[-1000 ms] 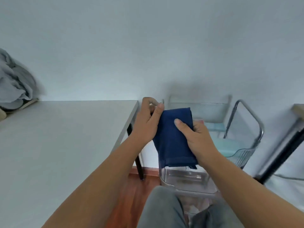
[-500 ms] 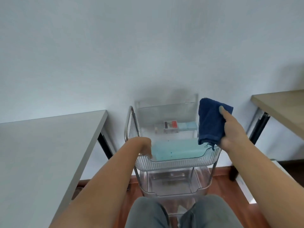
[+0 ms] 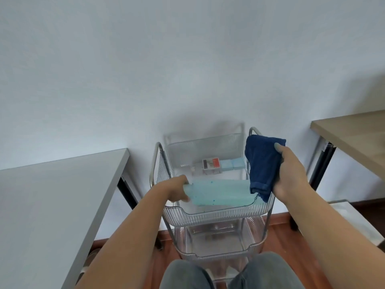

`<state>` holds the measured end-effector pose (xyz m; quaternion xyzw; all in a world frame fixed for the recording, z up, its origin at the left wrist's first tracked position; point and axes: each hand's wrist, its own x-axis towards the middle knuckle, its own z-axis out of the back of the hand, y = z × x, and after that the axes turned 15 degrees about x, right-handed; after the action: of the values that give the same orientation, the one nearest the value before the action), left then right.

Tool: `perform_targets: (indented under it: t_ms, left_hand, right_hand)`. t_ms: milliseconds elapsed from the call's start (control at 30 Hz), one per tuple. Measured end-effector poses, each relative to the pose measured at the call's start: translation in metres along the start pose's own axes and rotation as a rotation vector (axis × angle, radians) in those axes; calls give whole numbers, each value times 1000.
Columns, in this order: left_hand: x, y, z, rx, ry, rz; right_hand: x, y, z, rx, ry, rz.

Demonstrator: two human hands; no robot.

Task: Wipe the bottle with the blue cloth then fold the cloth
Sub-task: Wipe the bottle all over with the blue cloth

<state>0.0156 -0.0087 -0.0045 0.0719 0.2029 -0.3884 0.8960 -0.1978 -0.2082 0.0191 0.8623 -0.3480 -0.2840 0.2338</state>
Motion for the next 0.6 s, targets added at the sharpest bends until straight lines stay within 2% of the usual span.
perform_targets:
  t_ms: [100,200,367,500,600]
  left_hand:
    - [-19,6,16,-231,-137,-41]
    - [-41,-1,33,-445,-286,-83]
    - [-71,-40,48,-405,-619,-36]
    - [-84,-60,52,-356,-777,-17]
    - [-84,-60,55,-299,-821,-32]
  right_hand:
    - [-10,-9,-12,-147,-7,62]
    - [-31,-28,-28,-347,84,145]
    - [-61,-82,-42,-506,347,367]
    - [-63,-101,-49,-662,325,599]
    - [-48,-94,-52,-654,380,540]
